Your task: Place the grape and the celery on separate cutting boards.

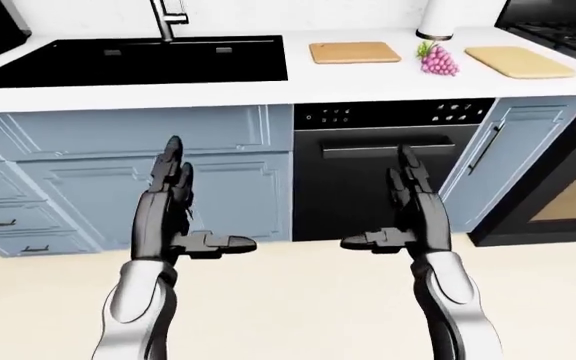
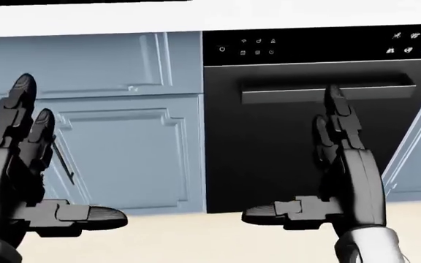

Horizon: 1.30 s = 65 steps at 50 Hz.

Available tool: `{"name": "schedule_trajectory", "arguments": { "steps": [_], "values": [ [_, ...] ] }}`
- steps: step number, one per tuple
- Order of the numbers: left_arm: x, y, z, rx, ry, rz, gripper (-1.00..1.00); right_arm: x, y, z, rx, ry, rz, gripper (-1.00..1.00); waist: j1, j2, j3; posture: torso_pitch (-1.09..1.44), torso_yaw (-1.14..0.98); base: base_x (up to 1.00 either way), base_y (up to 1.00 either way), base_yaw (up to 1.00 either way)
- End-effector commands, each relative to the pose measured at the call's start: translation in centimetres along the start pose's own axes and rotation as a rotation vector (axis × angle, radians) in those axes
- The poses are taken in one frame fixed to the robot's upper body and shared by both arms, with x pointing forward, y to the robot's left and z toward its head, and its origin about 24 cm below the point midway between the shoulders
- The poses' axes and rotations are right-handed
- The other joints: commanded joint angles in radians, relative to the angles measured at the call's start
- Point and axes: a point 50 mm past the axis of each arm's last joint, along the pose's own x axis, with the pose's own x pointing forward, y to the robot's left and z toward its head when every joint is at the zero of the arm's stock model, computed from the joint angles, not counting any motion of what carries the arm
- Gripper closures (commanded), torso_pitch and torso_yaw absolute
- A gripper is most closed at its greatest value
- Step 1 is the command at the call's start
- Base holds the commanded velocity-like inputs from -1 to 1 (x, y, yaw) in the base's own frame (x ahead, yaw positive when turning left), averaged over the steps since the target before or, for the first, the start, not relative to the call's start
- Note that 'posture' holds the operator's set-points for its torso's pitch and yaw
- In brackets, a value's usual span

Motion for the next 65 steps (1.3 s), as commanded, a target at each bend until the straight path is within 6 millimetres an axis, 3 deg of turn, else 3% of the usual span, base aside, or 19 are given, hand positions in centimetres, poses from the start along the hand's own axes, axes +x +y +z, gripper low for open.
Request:
{"name": "schedule_trajectory", "arguments": {
  "steps": [1, 3, 5, 9, 16, 19, 21, 27, 30, 31, 33, 36, 38, 41, 45, 61, 63, 64, 65],
  "values": [
    [-0.1, 0.1, 0.7, -0.001, -0.042, 0.000, -1.00, -0.1, 0.3, 1.1, 0.007, -0.049, 0.017, -1.00, 0.003, 0.021, -0.005, 0.00, 0.00, 0.00, -0.48, 0.00],
    [-0.1, 0.2, 0.3, -0.003, -0.037, 0.004, -1.00, -0.2, 0.3, 1.5, 0.009, -0.055, 0.019, -1.00, 0.002, 0.060, 0.008, 0.00, 0.00, 0.00, -0.49, 0.00],
    [-0.3, 0.0, 0.0, -0.009, -0.035, 0.002, -1.00, -0.4, 0.3, 1.7, 0.011, -0.062, 0.021, -1.00, 0.004, 0.066, -0.001, 0.00, 0.00, 0.00, -0.69, 0.00],
    [-0.2, 0.0, 0.0, -0.010, -0.034, 0.002, -1.00, -0.5, 0.2, 2.0, 0.013, -0.072, 0.021, -1.00, 0.009, 0.061, 0.022, 0.00, 0.00, 0.00, -0.89, 0.00],
    [-0.1, 0.4, -0.5, -0.029, -0.042, 0.020, -1.00, -0.5, 0.1, 1.6, 0.019, -0.070, 0.020, -1.00, 0.021, -0.012, 0.023, 0.00, 0.00, 0.00, -0.92, 0.00],
    [-0.2, 0.5, -0.4, -0.032, -0.043, 0.021, -1.00, -0.3, -0.1, 1.5, 0.021, -0.070, 0.013, -1.00, 0.026, -0.092, -0.008, 0.00, 0.00, 0.00, -0.91, 0.00],
    [-0.2, 0.5, -0.6, -0.034, -0.042, 0.020, -1.00, -0.5, -0.1, 1.8, 0.023, -0.074, 0.013, -1.00, 0.007, -0.072, 0.023, 0.00, 0.00, 0.00, -0.91, 0.00],
    [-0.2, 0.5, -0.1, -0.030, -0.049, 0.021, -1.00, -0.6, -0.3, 2.3, 0.026, -0.086, 0.010, -1.00, -0.006, -0.004, 0.043, 0.00, 0.00, 0.00, -0.92, 0.00],
    [-0.2, 0.5, 0.2, -0.027, -0.053, 0.019, -1.00, -0.8, -0.5, 2.8, 0.024, -0.100, -0.001, -1.00, 0.001, 0.055, 0.020, 0.00, 0.00, 0.00, -0.71, 0.00],
    [-0.1, 0.5, 0.4, -0.024, -0.054, 0.019, -1.00, -0.9, -0.5, 3.0, 0.021, -0.105, -0.006, -1.00, 0.013, 0.020, 0.008, 0.00, 0.00, 0.22, -0.27, 0.00],
    [-0.1, 0.6, 0.7, -0.020, -0.058, 0.019, -1.00, -1.1, -0.6, 3.4, 0.019, -0.114, -0.009, -1.00, 0.041, -0.012, 0.058, 0.00, 0.00, 0.32, -0.11, 0.00],
    [-0.1, 0.7, 1.1, -0.014, -0.065, 0.019, -1.00, -1.4, -0.6, 4.0, 0.004, -0.131, -0.012, -1.00, 0.044, -0.092, 0.060, 0.00, 0.00, 0.48, 0.00, 0.00],
    [0.0, 0.8, 1.4, -0.008, -0.069, 0.019, -1.00, -1.6, -0.6, 4.5, 0.005, -0.144, -0.016, -1.00, 0.052, -0.063, 0.086, 0.00, 0.00, 0.63, 0.00, 0.00],
    [0.0, 0.9, 2.2, -0.004, -0.080, 0.017, -1.00, -1.8, -0.7, 5.1, 0.008, -0.158, -0.019, -1.00, 0.036, -0.043, 0.055, 0.00, 0.00, 0.83, 0.00, 0.00],
    [0.0, 0.9, 2.2, -0.003, -0.083, 0.018, -1.00, -2.1, -0.7, 5.3, 0.006, -0.167, -0.019, -1.00, 0.036, -0.022, 0.049, 0.00, 0.00, 0.98, 0.00, 0.00],
    [-0.3, 2.1, 3.5, -0.004, -0.104, 0.039, -1.00, -2.4, -0.7, 6.0, 0.031, -0.179, -0.008, -1.00, 0.019, -0.038, 0.006, 0.00, 0.00, 0.98, 0.21, 0.00],
    [-0.3, 2.2, 3.7, -0.004, -0.108, 0.042, -1.00, -2.5, -0.6, 6.2, 0.037, -0.189, -0.006, -1.00, 0.006, 0.066, -0.060, 0.00, 0.00, 0.06, 0.00, 0.00],
    [-0.4, 2.2, 3.8, -0.001, -0.109, 0.042, -1.00, -2.6, -0.6, 6.4, 0.041, -0.195, -0.002, -1.00, -0.006, 0.094, -0.035, 0.00, 0.00, 0.00, 0.00, 0.00],
    [-0.4, 2.2, 4.0, 0.001, -0.112, 0.042, -1.00, -2.7, -0.6, 6.6, 0.039, -0.200, 0.000, -1.00, 0.013, 0.086, 0.041, 0.00, 0.00, 0.00, 0.00, 0.00]
  ]
}}
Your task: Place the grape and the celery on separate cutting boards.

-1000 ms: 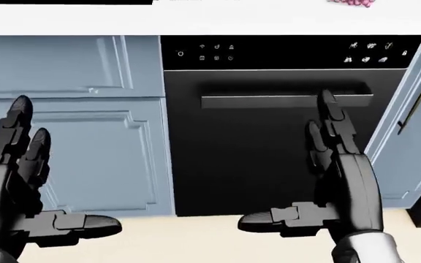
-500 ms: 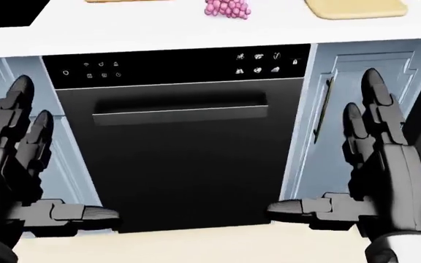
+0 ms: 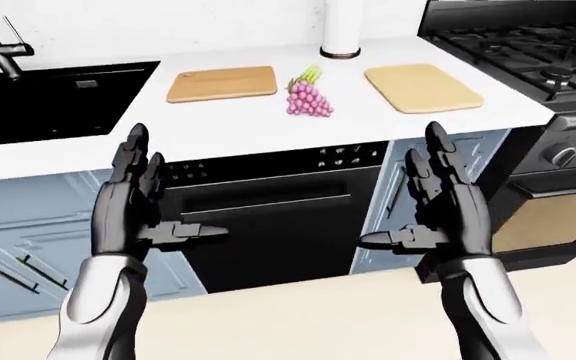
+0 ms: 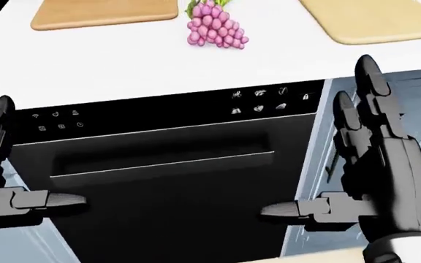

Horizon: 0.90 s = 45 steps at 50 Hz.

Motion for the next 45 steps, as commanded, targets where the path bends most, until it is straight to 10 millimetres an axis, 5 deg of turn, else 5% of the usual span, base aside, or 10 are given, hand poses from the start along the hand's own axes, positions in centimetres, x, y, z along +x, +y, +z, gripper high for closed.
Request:
{"name": "schedule_trajectory", "arguments": {
  "steps": [1, 9, 12, 13, 21, 25, 29, 39, 43, 45],
  "values": [
    [-0.2, -0.4, 2.1, 0.012, -0.092, -0.021, -1.00, -0.3, 0.0, 2.0, -0.009, -0.098, 0.003, -1.00, 0.009, 0.000, -0.015, 0.00, 0.00, 0.00, 0.00, 0.00],
    [0.0, -0.3, 3.2, 0.021, -0.111, -0.022, -1.00, -0.4, 0.1, 2.2, -0.006, -0.100, 0.011, -1.00, -0.017, -0.071, -0.009, 0.00, 0.00, 0.00, 0.00, 0.00],
    [-0.1, -0.3, 3.4, 0.025, -0.115, -0.023, -1.00, -0.6, 0.0, 2.3, 0.001, -0.107, 0.011, -1.00, -0.039, -0.146, -0.035, 0.00, 0.00, 0.00, 0.00, 0.00],
    [-0.1, -0.4, 3.5, 0.028, -0.116, -0.025, -1.00, -0.6, 0.0, 2.4, 0.005, -0.108, 0.012, -1.00, -0.018, -0.108, -0.033, 0.00, 0.00, 0.00, 0.00, 0.00],
    [-0.3, -0.6, 4.2, 0.043, -0.123, -0.035, -1.00, -0.6, -0.3, 2.6, 0.016, -0.116, 0.000, -1.00, -0.039, -0.121, -0.001, 0.00, 0.00, 0.00, 0.00, 0.00],
    [-0.4, -0.7, 4.5, 0.051, -0.127, -0.040, -1.00, -0.6, -0.6, 2.8, 0.020, -0.125, -0.004, -1.00, -0.049, -0.036, -0.035, 0.00, 0.00, 0.00, 0.00, 0.00],
    [-0.5, -0.7, 4.7, 0.054, -0.128, -0.041, -1.00, -0.7, -0.7, 3.0, 0.024, -0.132, -0.004, -1.00, -0.023, -0.072, -0.055, 0.00, 0.00, 0.00, -0.02, 0.00],
    [-0.7, -0.7, 4.6, 0.054, -0.130, -0.045, -1.00, -1.3, -1.2, 4.1, 0.031, -0.160, -0.021, -1.00, -0.015, -0.021, -0.039, 0.00, 0.00, 0.00, -0.42, 0.00],
    [-0.7, -0.7, 4.6, 0.054, -0.131, -0.045, -1.00, -1.3, -1.2, 4.2, 0.030, -0.164, -0.020, -1.00, -0.012, -0.063, -0.036, 0.00, 0.00, 0.00, -0.61, 0.00],
    [-0.7, -0.7, 4.6, 0.054, -0.130, -0.046, -1.00, -1.4, -1.1, 4.2, 0.020, -0.166, -0.021, -1.00, -0.010, -0.180, -0.047, 0.00, 0.00, 0.00, -0.07, 0.00]
  ]
}}
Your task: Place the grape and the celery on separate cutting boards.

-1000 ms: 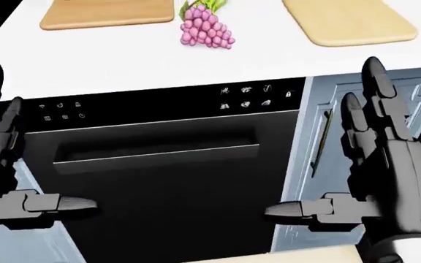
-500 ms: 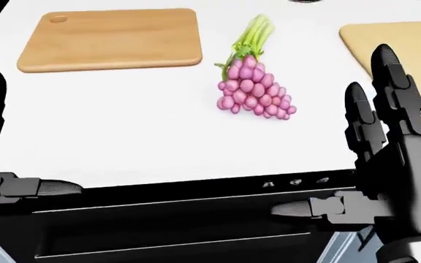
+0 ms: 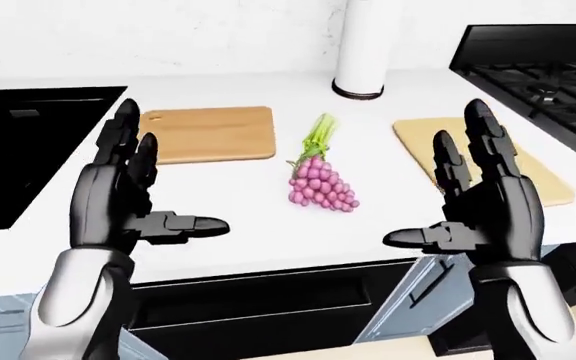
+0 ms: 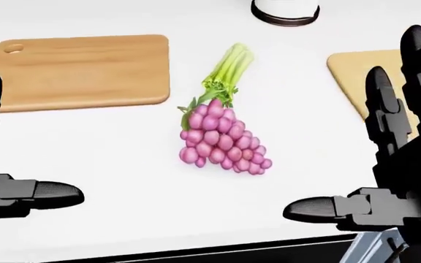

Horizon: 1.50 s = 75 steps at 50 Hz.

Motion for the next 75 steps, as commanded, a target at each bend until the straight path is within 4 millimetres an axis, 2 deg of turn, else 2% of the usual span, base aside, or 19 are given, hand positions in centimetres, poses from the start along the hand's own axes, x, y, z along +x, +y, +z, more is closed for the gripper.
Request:
{"name": "schedule_trajectory", "arguments": {
  "steps": [1, 14, 17, 19, 20, 23, 29, 30, 38, 42, 43, 49, 55, 57, 60, 67, 70, 72, 75],
  "values": [
    [-0.2, -0.3, 1.3, 0.013, -0.080, -0.022, -1.00, 0.0, 0.0, 0.8, -0.010, -0.055, -0.008, -1.00, 0.001, -0.019, -0.004, 0.00, 0.00, 0.00, 0.00, 0.00],
    [-0.2, -0.2, 1.4, 0.014, -0.081, -0.019, -1.00, 0.0, 0.0, 0.9, -0.010, -0.055, -0.004, -1.00, -0.019, 0.058, 0.004, 0.00, 0.00, 0.00, 0.00, 0.00],
    [-0.2, -0.1, 1.4, 0.014, -0.082, -0.020, -1.00, 0.0, 0.1, 1.0, -0.022, -0.052, -0.004, -1.00, -0.028, 0.104, -0.012, 0.00, 0.00, 0.00, 0.00, 0.00],
    [-0.2, -0.2, 1.4, 0.014, -0.082, -0.020, -1.00, -0.1, 0.2, 1.0, -0.027, -0.051, -0.002, -1.00, -0.025, 0.086, -0.005, 0.00, 0.00, 0.00, 0.00, 0.00],
    [-0.3, -0.2, 1.4, 0.014, -0.082, -0.021, -1.00, 0.0, 0.2, 1.0, -0.026, -0.050, -0.003, -1.00, -0.022, 0.090, -0.032, 0.00, 0.00, 0.10, 0.00, 0.00],
    [-0.2, -0.2, 1.4, 0.013, -0.082, -0.021, -1.00, 0.0, 0.2, 1.1, -0.026, -0.051, -0.002, -1.00, -0.009, 0.073, 0.013, 0.00, 0.00, 0.24, 0.00, 0.00],
    [-0.2, -0.2, 1.4, 0.014, -0.083, -0.023, -1.00, -0.1, 0.1, 1.2, -0.024, -0.058, -0.002, -1.00, -0.004, 0.012, 0.016, 0.00, 0.00, 0.25, -0.02, 0.00],
    [-0.2, -0.2, 1.4, 0.014, -0.083, -0.023, -1.00, -0.1, 0.1, 1.2, -0.024, -0.057, -0.001, -1.00, -0.008, 0.049, 0.014, 0.00, 0.00, 0.23, -0.16, 0.00],
    [-0.3, -0.2, 1.1, 0.013, -0.082, -0.023, -1.00, -0.3, 0.2, 1.0, -0.028, -0.060, -0.002, -1.00, -0.008, 0.070, 0.012, 0.00, 0.00, 0.24, -0.05, 0.00],
    [-0.4, -0.2, 1.3, 0.013, -0.084, -0.022, -1.00, -0.4, 0.2, 1.4, -0.020, -0.063, -0.001, -1.00, -0.028, 0.136, -0.018, 0.00, 0.00, 0.06, 0.00, 0.00],
    [-0.5, -0.2, 1.3, 0.013, -0.084, -0.021, -1.00, -0.5, 0.2, 1.6, -0.018, -0.066, -0.001, -1.00, -0.021, 0.088, 0.001, 0.00, 0.00, 0.00, 0.00, 0.00],
    [-0.6, -0.2, 1.5, 0.014, -0.087, -0.022, -1.00, -0.9, 0.1, 2.1, -0.012, -0.082, -0.003, -1.00, -0.013, 0.061, 0.000, 0.00, 0.00, 0.00, 0.00, 0.00],
    [-0.8, -0.2, 1.8, 0.016, -0.093, -0.023, -1.00, -1.2, 0.1, 2.4, -0.015, -0.092, 0.001, -1.00, -0.005, 0.076, -0.019, 0.00, 0.00, 0.00, -0.09, 0.00],
    [-0.9, -0.2, 1.9, 0.015, -0.095, -0.023, -1.00, -1.3, 0.1, 2.4, -0.014, -0.093, 0.003, -1.00, -0.020, 0.143, 0.012, 0.00, 0.00, 0.00, -0.89, 0.00],
    [-1.0, -0.2, 2.0, 0.016, -0.096, -0.024, -1.00, -1.4, 0.2, 2.6, -0.014, -0.097, 0.005, -1.00, -0.013, 0.151, -0.006, 0.00, 0.00, 0.00, -0.97, 0.00],
    [-1.1, -0.1, 2.1, 0.016, -0.099, -0.021, -1.00, -1.5, 0.2, 2.7, -0.021, -0.105, 0.003, -1.00, 0.010, 0.104, -0.004, 0.00, 0.00, 0.00, -0.84, 0.00],
    [-1.1, 0.0, 2.2, 0.016, -0.099, -0.021, -1.00, -1.4, 0.2, 2.6, -0.027, -0.106, 0.001, -1.00, 0.010, -0.053, -0.008, 0.00, 0.00, 0.00, -0.14, 0.00],
    [-1.1, 0.0, 2.2, 0.016, -0.100, -0.020, -1.00, -1.5, 0.3, 2.7, -0.028, -0.108, 0.002, -1.00, 0.002, -0.011, 0.020, 0.00, 0.00, 0.00, 0.00, 0.00],
    [-1.2, 0.1, 2.3, 0.017, -0.104, -0.018, -1.00, -1.5, 0.4, 2.9, -0.035, -0.113, 0.004, -1.00, -0.001, 0.015, 0.010, 0.00, 0.00, 0.00, 0.00, 0.00]
  ]
}}
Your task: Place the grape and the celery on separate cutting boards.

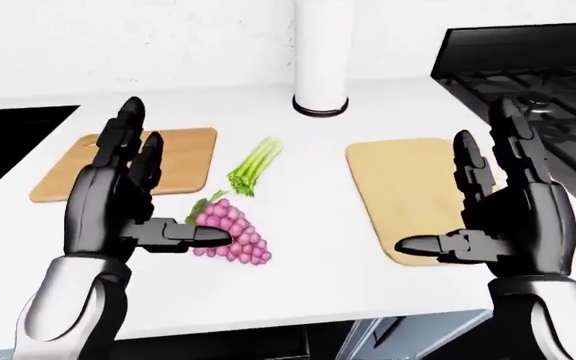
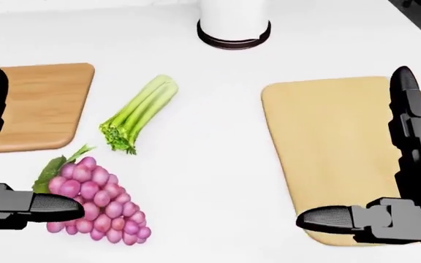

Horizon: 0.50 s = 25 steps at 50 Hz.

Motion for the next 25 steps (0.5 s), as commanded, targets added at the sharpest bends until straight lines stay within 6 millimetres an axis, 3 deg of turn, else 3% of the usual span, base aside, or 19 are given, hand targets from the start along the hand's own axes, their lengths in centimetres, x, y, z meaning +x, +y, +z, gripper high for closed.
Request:
{"name": "schedule_trajectory", "arguments": {
  "steps": [1, 10, 12, 14, 15, 21, 25],
  "values": [
    [-0.34, 0.49, 1.51, 0.029, -0.091, 0.038, -1.00, -0.19, 0.71, 1.51, 0.007, -0.096, 0.046, -1.00, 0.005, -0.003, -0.018, 0.00, 0.00, 0.00, 0.00, 0.00],
    [-0.56, 0.71, 1.88, 0.033, -0.099, 0.041, -1.00, -0.16, 0.93, 1.64, -0.016, -0.101, 0.057, -1.00, -0.010, 0.036, -0.012, 0.00, 0.00, 0.00, 0.00, 0.00],
    [-0.58, 0.74, 1.85, 0.033, -0.099, 0.042, -1.00, -0.17, 0.97, 1.62, -0.020, -0.102, 0.060, -1.00, -0.017, 0.060, -0.018, 0.00, 0.00, 0.00, 0.00, 0.00],
    [-0.60, 0.72, 1.81, 0.033, -0.097, 0.040, -1.00, -0.18, 0.95, 1.58, -0.020, -0.099, 0.059, -1.00, -0.025, 0.109, -0.037, 0.00, 0.00, 0.00, 0.00, 0.00],
    [-0.59, 0.71, 1.82, 0.034, -0.097, 0.040, -1.00, -0.18, 0.93, 1.58, -0.018, -0.099, 0.058, -1.00, -0.014, 0.067, -0.019, 0.00, 0.00, 0.00, 0.00, 0.00],
    [-0.61, 0.61, 1.88, 0.036, -0.097, 0.036, -1.00, -0.20, 0.90, 1.49, -0.016, -0.095, 0.058, -1.00, 0.002, 0.044, -0.034, 0.00, 0.00, 0.00, 0.00, 0.00],
    [-0.59, 0.50, 1.90, 0.042, -0.093, 0.031, -1.00, -0.19, 0.93, 1.45, -0.016, -0.091, 0.061, -1.00, 0.006, 0.042, -0.041, 0.00, 0.00, 0.00, 0.00, 0.00]
  ]
}}
